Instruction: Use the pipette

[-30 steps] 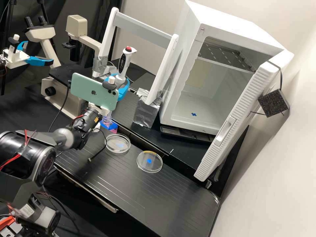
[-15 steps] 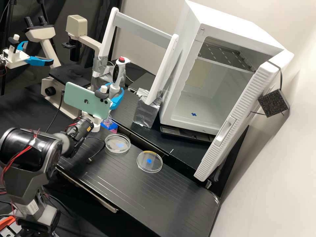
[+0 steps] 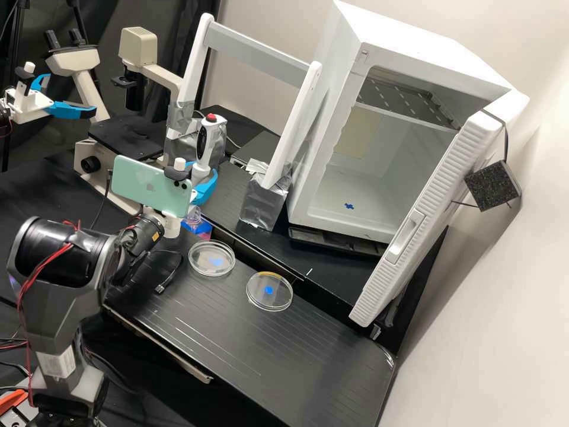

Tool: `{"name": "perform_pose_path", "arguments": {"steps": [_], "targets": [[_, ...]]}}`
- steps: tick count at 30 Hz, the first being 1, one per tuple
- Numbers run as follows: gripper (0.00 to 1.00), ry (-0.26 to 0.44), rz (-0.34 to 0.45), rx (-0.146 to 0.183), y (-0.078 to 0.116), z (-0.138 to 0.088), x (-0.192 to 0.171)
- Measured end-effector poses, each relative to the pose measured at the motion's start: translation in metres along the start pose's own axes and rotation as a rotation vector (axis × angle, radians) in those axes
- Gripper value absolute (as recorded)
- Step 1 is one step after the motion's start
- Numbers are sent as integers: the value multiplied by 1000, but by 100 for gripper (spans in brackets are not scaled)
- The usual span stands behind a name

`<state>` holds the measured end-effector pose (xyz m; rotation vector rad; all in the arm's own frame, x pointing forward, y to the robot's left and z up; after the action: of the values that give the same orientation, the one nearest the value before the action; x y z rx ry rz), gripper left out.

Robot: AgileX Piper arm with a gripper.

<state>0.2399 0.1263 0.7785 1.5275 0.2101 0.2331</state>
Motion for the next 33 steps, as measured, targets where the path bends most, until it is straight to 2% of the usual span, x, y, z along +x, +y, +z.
{"name": "perform_pose_path", "arguments": {"steps": [9,25,33], "targets": [[0,4,4,3,2,-1,-1],[0,94,133,39,41,-22,-15],[0,117,200,95,59,-25,-20]]}}
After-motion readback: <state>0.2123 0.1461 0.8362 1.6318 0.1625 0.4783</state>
